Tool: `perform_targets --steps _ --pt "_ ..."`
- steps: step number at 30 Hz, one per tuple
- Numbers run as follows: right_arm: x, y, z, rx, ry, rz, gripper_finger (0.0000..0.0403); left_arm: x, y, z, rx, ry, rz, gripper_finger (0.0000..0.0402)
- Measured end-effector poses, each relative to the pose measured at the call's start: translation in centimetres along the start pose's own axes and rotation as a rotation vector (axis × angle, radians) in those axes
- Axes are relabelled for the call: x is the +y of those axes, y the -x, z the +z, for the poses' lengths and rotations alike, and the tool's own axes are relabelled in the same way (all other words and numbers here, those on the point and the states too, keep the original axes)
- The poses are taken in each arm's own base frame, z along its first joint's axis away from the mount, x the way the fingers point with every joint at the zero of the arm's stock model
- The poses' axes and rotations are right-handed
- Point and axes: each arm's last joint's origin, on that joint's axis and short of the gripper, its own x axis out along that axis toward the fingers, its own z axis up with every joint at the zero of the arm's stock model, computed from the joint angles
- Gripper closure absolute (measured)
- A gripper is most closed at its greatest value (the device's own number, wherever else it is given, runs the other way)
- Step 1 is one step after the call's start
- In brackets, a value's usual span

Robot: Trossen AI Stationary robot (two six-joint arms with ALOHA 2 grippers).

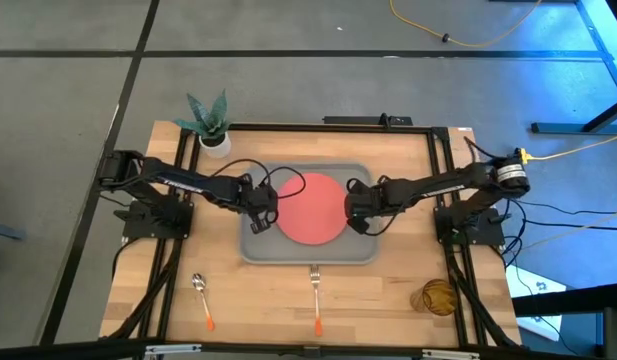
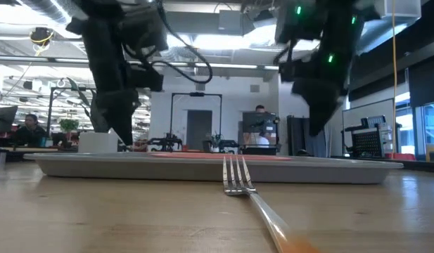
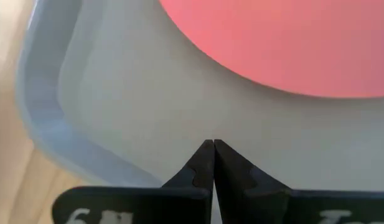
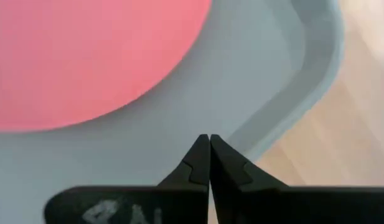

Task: Pick and place plate/cup/fork/spoon on tray
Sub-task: Put the brown glass on the top right side of the gray tray

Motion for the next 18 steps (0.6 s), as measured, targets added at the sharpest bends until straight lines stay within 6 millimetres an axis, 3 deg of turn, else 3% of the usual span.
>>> perform_targets --steps 10,18 --pt "2.0 9.6 -0.8 -0.002 0.348 0.151 0.0400 -3.9 4.9 1.6 -0.068 -0.107 -0.073 0.0401" --pt "2.2 14.9 -2.2 0.133 0.448 0.304 0.0393 -5.9 8.9 2.2 -0.150 -0.171 -0.059 0.0401"
